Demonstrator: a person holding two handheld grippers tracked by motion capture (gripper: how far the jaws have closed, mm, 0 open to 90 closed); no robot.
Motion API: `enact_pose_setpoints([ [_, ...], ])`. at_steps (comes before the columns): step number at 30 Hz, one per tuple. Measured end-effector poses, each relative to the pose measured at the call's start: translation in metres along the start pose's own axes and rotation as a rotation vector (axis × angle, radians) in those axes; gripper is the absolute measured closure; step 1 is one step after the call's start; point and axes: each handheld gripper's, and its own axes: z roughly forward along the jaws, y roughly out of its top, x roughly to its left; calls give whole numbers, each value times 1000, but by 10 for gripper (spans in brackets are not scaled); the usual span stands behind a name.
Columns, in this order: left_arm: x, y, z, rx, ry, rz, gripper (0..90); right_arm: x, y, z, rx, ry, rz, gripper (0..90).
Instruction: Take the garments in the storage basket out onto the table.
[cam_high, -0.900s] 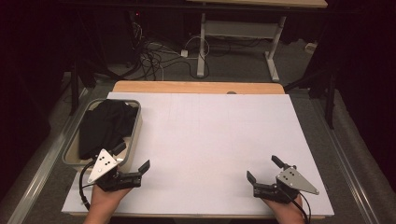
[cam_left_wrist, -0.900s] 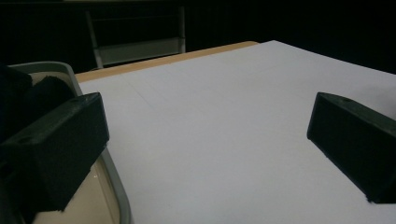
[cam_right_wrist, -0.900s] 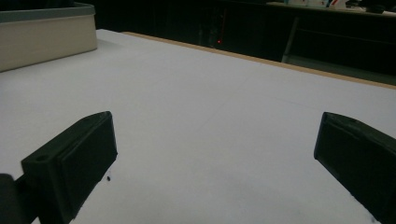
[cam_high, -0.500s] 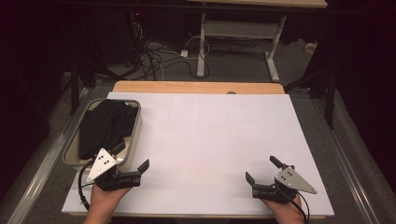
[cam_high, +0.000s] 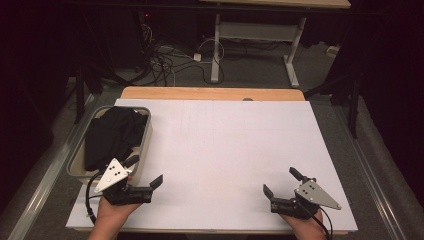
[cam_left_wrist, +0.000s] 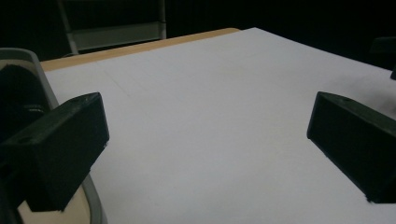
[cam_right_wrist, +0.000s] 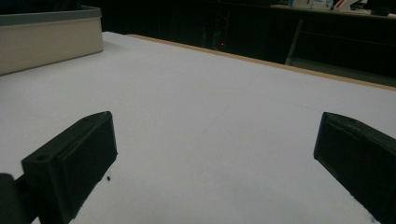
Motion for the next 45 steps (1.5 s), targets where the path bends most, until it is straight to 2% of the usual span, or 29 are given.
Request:
enact_pose_setpoints([
  [3, 2, 1, -1, -5, 2, -9, 0, 0, 1, -2, -8, -8, -8, 0],
  [8, 5, 3, -4, -9, 4, 0, 0, -2, 1, -3, -8, -9, -4, 0],
  [11, 8, 6, -8, -5, 7, -11, 0, -2, 1, -4, -10, -10, -5, 0],
  [14, 12, 7, -13, -25, 25, -14, 0, -1, 2, -4, -12, -10, -9, 0],
  [15, 15, 7, -17, -44, 44, -18, 0, -1, 2, -4, -12, -9, -10, 0],
  [17, 17, 7, -18, -45, 50, -21, 0, -1, 2, -4, -13, -8, -11, 0],
  [28, 50, 7, -46, -53, 134, -64, 0, -2, 2, -5, -11, -17, -11, 0],
  [38, 82, 0, -71, -18, 222, -72, 0, -5, 1, -6, -8, -22, -9, 0],
  [45, 98, -8, -82, -3, 261, -91, 0, -6, 0, -6, -3, -26, -7, 0],
])
